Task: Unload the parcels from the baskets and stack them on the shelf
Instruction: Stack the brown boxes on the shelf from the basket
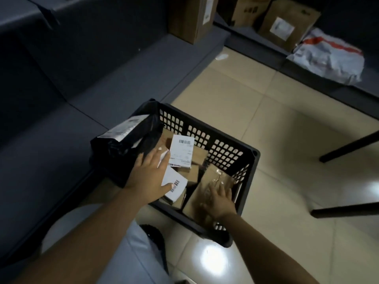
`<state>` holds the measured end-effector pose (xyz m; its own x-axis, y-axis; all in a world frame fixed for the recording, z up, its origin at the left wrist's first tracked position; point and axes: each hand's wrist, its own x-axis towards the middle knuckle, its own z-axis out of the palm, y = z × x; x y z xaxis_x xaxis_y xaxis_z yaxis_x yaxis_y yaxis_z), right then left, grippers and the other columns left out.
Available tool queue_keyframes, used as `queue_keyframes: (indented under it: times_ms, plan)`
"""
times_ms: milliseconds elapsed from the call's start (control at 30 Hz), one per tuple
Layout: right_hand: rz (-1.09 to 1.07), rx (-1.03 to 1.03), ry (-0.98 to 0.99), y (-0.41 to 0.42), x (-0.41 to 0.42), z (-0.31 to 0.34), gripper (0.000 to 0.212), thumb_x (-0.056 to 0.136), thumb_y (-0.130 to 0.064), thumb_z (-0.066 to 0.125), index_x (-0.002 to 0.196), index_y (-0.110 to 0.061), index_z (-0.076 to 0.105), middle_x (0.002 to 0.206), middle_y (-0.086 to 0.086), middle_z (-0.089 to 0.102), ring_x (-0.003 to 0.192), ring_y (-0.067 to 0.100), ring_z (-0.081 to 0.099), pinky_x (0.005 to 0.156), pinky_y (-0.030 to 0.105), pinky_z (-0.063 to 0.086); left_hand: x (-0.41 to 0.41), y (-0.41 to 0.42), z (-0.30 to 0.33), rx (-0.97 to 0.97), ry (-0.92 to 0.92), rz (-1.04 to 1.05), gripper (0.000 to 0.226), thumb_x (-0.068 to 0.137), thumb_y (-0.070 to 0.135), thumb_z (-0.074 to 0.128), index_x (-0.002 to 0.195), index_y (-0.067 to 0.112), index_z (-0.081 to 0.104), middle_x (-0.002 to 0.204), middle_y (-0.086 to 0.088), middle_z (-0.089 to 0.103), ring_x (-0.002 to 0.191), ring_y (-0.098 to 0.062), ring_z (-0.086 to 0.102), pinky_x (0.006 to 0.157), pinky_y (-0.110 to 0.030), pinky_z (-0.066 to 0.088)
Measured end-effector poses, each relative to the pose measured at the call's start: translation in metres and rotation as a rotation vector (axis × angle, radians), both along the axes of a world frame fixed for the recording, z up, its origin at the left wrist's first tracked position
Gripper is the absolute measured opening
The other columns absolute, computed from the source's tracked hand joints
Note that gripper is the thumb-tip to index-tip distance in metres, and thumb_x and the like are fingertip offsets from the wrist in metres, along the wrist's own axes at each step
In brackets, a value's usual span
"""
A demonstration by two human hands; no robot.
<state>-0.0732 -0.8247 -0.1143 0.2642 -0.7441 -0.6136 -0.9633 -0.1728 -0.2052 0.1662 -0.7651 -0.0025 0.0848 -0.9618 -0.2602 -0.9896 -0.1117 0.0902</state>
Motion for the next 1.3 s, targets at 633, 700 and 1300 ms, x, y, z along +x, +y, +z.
queue_keyframes:
  times_ms: [633,700,1300]
  plan:
    - [-0.222,-0.016,0.035,0.006,0.049,-0.046,0.103,0.077,-0.064,0.061,0.148,-0.044,-0.010,0.157,0.005,-0.027,0.143,0.042,-0.013,0.102,0.074,0.014,0.010,0.000,-0.022,-0.004,0.149,0.015,0.092,0.088,0.061,0.047,0.153,0.020,-0.004,0.161,-0.007,-0.002,0.147,-0.024,-0.005,0.117,-0.043,-0.001]
    - [-0.151,-0.070,0.024,0.001,0.045,-0.033,0.099,0.078,-0.065,0.058,0.148,-0.045,-0.008,0.158,0.004,-0.025,0.145,0.039,-0.008,0.103,0.075,0.010,0.011,0.001,-0.020,-0.005,0.141,0.016,0.092,0.088,0.062,0.047,0.153,0.021,-0.004,0.161,-0.007,-0.001,0.147,-0.024,-0.005,0.117,-0.043,-0.001]
    - [-0.108,-0.533,-0.447,0.031,-0.009,0.202,0.087,0.070,-0.067,0.052,0.147,-0.047,0.015,0.159,-0.013,-0.011,0.146,0.015,-0.007,0.111,0.061,0.017,-0.031,0.035,0.054,-0.083,0.102,-0.137,0.133,0.046,0.102,0.009,0.153,0.025,-0.004,0.161,-0.005,0.000,0.147,-0.021,-0.005,0.119,-0.042,-0.002]
